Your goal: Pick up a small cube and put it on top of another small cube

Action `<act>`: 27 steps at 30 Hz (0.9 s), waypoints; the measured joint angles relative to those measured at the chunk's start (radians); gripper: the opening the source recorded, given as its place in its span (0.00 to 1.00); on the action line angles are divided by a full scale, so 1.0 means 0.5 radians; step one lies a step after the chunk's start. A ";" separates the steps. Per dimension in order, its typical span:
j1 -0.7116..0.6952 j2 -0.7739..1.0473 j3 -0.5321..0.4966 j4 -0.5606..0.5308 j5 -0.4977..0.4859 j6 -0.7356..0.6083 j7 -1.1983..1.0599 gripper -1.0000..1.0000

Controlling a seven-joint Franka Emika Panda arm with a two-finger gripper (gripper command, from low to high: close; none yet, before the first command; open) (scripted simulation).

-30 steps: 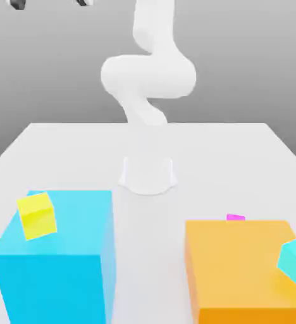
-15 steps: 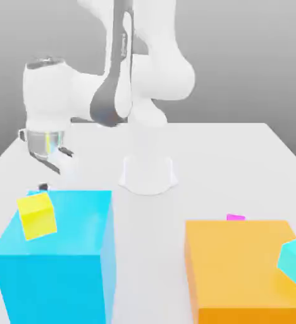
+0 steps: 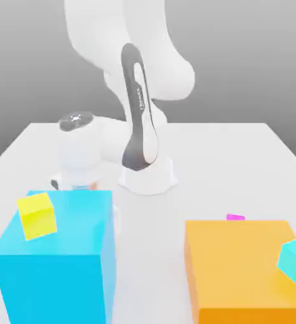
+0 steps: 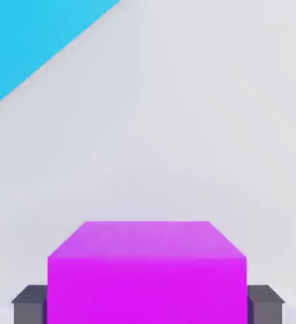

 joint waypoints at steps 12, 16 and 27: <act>0.049 -0.609 -0.119 -0.102 -0.172 -0.506 0.134 0.00; -0.068 -0.820 -0.225 -0.035 -0.097 -0.787 0.232 0.00; -0.030 -1.025 -0.348 0.640 0.107 -1.662 0.041 0.00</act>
